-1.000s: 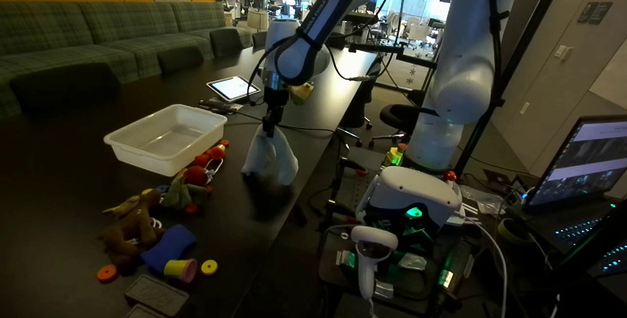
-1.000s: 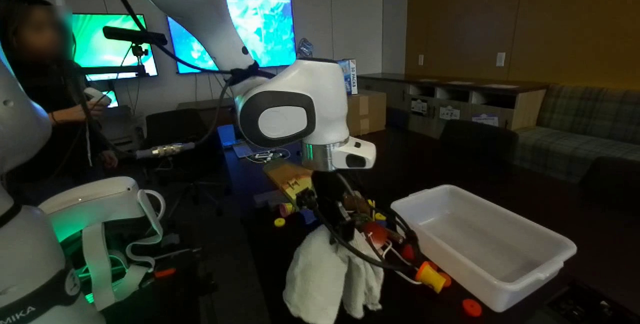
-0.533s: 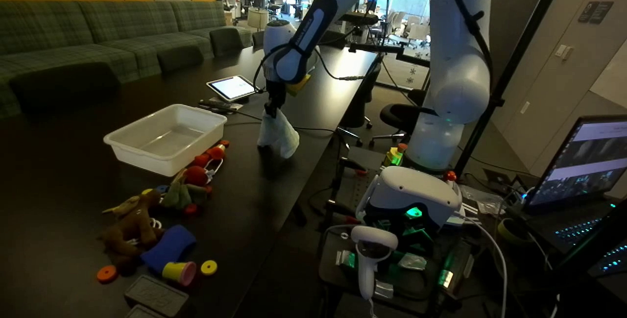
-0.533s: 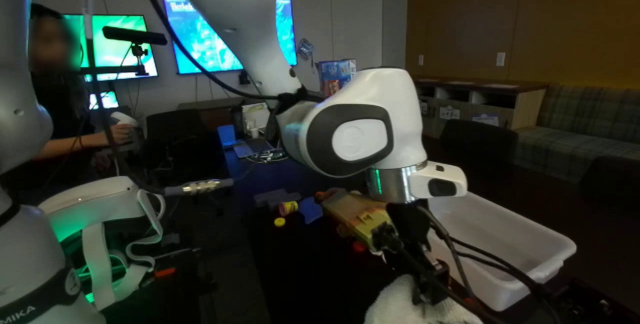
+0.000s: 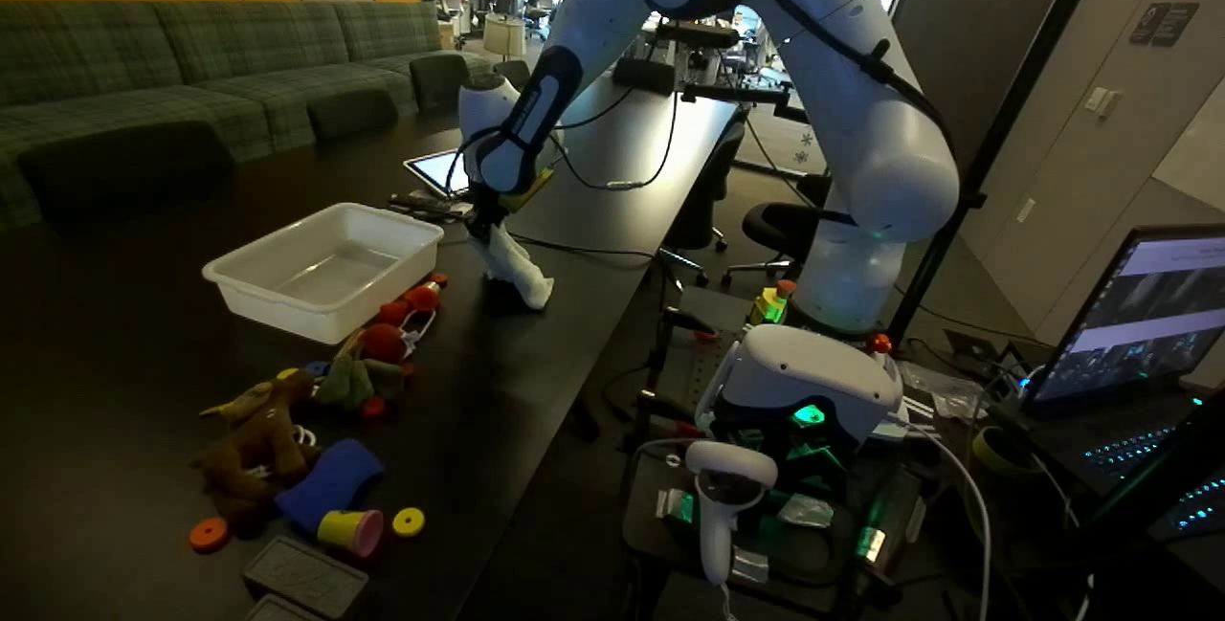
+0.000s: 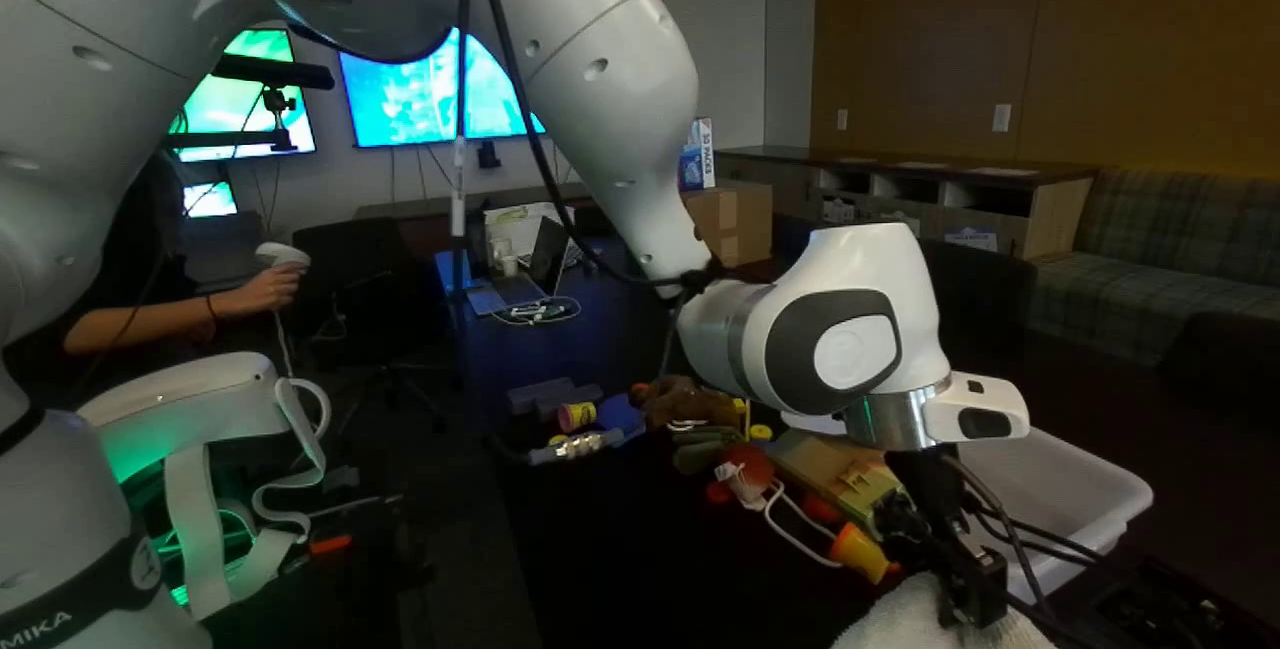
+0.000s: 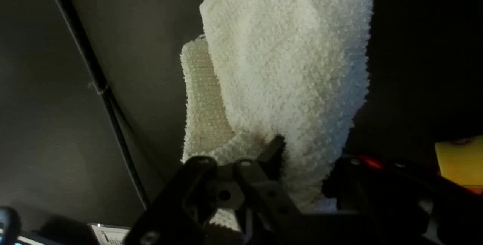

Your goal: Use the cloth to push the objects on the table to the left

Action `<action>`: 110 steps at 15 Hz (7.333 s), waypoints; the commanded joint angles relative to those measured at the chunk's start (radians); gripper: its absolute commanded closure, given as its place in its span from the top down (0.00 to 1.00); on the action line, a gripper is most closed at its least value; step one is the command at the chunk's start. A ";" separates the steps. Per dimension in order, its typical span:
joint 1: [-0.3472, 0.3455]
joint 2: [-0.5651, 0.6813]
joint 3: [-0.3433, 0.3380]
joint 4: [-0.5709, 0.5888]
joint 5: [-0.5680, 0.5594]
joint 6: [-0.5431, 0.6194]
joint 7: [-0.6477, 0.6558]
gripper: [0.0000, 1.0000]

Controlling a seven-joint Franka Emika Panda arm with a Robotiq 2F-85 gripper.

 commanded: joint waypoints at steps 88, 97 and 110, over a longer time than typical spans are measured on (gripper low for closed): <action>0.479 0.287 -0.279 0.118 0.152 0.100 0.534 0.07; 0.502 0.393 -0.196 0.317 0.167 0.051 0.610 0.07; 0.527 0.447 -0.154 0.467 0.144 0.010 0.674 0.07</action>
